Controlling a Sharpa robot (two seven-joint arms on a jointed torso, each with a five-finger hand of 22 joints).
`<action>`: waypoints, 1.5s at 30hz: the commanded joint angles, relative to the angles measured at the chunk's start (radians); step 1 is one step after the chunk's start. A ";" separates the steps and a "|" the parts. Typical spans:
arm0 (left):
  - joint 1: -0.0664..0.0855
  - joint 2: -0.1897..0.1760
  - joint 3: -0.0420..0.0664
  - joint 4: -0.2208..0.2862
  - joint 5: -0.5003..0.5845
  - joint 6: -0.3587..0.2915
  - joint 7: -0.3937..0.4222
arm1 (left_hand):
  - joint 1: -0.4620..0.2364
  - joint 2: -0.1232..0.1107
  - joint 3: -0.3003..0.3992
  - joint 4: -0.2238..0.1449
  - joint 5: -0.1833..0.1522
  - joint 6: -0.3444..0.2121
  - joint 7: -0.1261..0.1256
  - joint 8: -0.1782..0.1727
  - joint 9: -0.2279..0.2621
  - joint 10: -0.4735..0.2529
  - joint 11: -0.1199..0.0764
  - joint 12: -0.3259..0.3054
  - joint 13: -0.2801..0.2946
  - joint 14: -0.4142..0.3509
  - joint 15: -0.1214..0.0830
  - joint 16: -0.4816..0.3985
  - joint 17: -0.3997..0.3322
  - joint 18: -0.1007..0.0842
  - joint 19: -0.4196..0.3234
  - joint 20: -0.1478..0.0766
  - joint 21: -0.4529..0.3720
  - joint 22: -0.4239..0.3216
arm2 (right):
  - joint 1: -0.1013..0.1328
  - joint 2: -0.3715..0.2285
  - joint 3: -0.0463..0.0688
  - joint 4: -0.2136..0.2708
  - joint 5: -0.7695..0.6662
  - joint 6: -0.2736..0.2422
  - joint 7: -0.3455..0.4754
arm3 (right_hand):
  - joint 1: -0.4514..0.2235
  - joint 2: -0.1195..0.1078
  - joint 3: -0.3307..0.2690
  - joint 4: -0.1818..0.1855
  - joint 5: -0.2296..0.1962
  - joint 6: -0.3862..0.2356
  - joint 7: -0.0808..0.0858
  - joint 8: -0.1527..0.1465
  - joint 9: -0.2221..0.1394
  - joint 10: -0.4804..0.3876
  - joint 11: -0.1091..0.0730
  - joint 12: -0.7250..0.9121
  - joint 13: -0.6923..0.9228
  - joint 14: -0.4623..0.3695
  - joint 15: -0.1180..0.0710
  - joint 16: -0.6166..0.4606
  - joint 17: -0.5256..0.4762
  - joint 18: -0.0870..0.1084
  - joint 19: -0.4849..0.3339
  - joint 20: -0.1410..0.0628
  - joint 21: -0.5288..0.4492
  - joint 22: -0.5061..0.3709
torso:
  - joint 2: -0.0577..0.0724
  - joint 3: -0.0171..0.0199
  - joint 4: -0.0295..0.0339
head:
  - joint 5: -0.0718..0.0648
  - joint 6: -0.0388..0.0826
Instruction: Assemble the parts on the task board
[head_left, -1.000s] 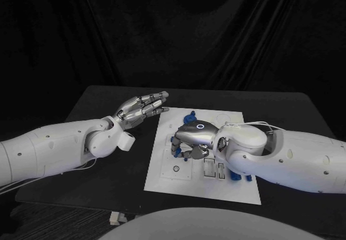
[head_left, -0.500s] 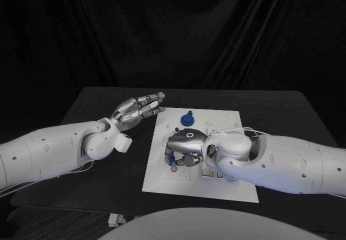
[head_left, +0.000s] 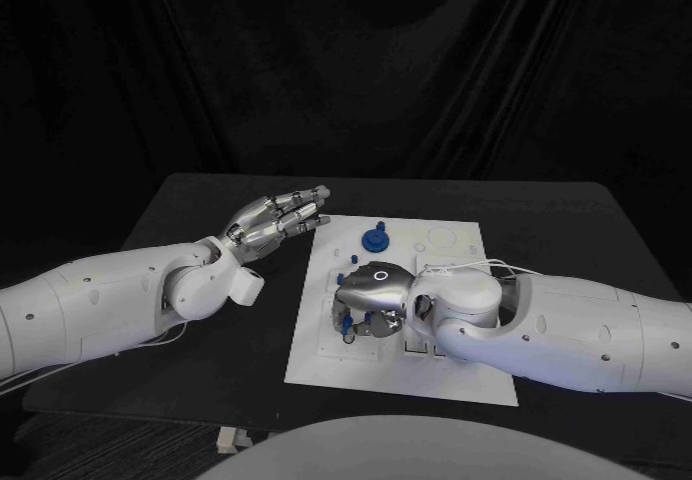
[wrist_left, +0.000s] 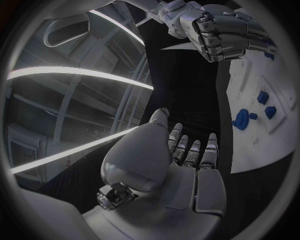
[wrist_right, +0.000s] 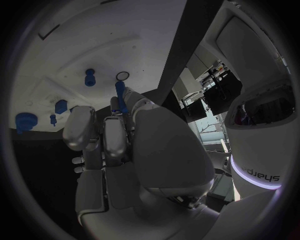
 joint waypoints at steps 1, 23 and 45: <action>-0.002 0.000 0.001 0.001 0.004 0.007 0.010 | 0.001 0.008 0.001 0.000 0.004 0.002 0.003 0.005 0.001 0.002 0.007 0.001 0.001 -0.001 -0.008 0.000 -0.001 0.012 -0.004 -0.002 -0.004 0.002 | -0.003 -0.003 0.001 0.002 -0.018 0.011 -0.018 | -0.009 0.001 0.006 -0.003 0.003 0.003 -0.002 -0.005 0.000 0.092 -0.085 0.002 -0.001 0.007 -0.002 0.000 -0.002 -0.004 0.005 -0.002 0.002 0.144 | 0.000 -0.0001 0.0003 | 0.002 0.000; -0.006 -0.002 0.001 -0.001 0.004 0.013 -0.004 | 0.003 0.008 0.004 -0.003 0.007 0.006 0.000 0.008 0.002 0.003 0.004 0.004 0.001 0.003 -0.003 0.003 0.000 0.012 0.009 0.006 0.002 0.015 | -0.026 -0.017 0.001 0.001 -0.018 0.005 -0.027 | -0.008 -0.001 0.007 -0.006 0.004 0.000 -0.002 -0.008 -0.001 0.092 -0.084 -0.001 -0.001 0.006 -0.002 -0.004 -0.007 -0.003 0.004 -0.002 -0.005 0.142 | 0.000 0.0001 0.0006 | 0.001 0.000; -0.008 -0.008 0.001 -0.003 0.004 0.024 -0.020 | 0.003 0.010 0.005 -0.003 0.008 0.019 0.000 0.013 0.004 0.006 0.004 0.009 0.002 0.004 -0.003 0.004 0.000 0.012 0.015 0.009 0.005 0.020 | -0.056 -0.015 0.001 0.004 -0.018 -0.014 -0.025 | -0.011 -0.005 0.010 -0.012 0.001 0.005 -0.004 -0.012 -0.002 0.111 -0.089 0.003 0.004 0.006 -0.004 -0.008 -0.009 -0.003 0.003 -0.003 -0.005 0.142 | 0.000 -0.0002 -0.0003 | 0.008 0.000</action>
